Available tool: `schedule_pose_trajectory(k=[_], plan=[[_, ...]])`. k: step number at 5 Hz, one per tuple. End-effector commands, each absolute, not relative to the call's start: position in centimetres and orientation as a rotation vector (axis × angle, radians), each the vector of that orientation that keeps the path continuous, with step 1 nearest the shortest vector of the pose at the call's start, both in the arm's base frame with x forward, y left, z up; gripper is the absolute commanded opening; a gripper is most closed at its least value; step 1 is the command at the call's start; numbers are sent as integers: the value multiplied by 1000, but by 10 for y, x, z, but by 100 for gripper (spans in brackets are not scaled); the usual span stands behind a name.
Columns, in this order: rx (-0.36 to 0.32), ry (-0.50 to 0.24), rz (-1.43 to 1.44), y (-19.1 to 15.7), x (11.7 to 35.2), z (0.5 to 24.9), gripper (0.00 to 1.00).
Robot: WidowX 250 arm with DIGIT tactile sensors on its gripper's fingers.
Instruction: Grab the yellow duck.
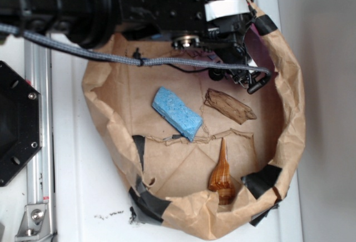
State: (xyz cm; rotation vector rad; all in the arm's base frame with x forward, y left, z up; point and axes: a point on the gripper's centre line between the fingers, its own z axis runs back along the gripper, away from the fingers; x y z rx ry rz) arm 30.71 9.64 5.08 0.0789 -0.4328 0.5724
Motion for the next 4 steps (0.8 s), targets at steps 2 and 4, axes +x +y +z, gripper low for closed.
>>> schedule_pose_trajectory(k=[2, 4], plan=[[120, -444, 630, 129, 299, 31, 100], [134, -457, 688, 145, 294, 40, 100]])
